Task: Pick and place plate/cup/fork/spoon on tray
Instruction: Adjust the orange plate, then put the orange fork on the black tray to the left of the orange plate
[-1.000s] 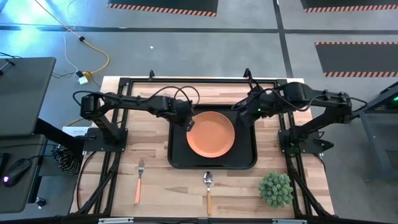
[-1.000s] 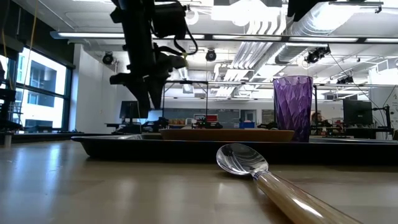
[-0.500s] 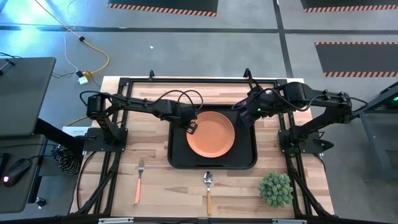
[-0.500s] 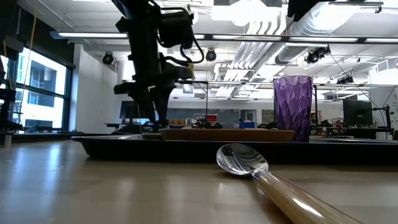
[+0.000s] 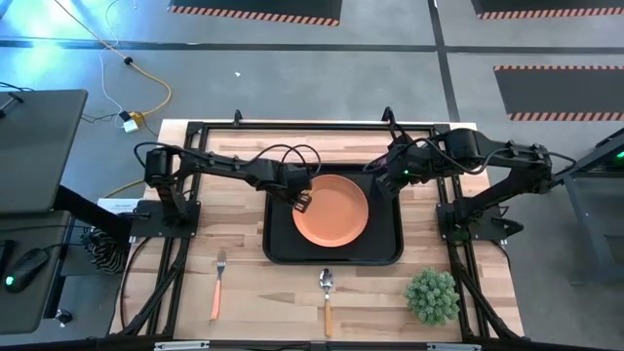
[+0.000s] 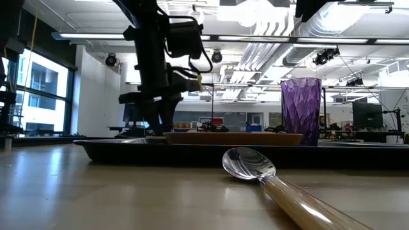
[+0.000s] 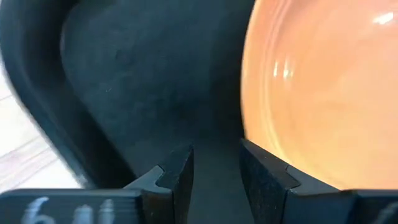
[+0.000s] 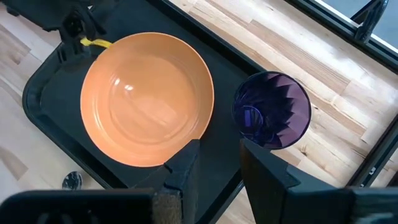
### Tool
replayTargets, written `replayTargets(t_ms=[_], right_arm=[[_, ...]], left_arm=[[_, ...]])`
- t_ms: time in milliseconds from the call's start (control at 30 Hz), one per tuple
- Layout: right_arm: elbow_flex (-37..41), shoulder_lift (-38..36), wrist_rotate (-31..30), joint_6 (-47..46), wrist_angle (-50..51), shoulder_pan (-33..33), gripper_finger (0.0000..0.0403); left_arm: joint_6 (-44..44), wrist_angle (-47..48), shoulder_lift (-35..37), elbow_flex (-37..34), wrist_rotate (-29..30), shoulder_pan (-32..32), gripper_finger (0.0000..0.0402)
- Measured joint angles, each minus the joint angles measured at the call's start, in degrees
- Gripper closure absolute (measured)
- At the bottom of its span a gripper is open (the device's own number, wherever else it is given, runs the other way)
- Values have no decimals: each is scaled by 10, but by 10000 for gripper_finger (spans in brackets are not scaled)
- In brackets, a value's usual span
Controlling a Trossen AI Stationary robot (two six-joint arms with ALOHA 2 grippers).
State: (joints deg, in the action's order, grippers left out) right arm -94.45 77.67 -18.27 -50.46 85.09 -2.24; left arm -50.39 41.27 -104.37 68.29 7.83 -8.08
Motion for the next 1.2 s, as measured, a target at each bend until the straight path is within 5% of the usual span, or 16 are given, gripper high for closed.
replayTargets(t_ms=[767, 1200], right_arm=[[0, 0, 0, 6, 0, 0, 297], [0, 0, 0, 6, 0, 0, 297]], left_arm=[[21, -22, -16, -1, -17, 3, 284], [58, 50, -7, -1, -74, -24, 284]])
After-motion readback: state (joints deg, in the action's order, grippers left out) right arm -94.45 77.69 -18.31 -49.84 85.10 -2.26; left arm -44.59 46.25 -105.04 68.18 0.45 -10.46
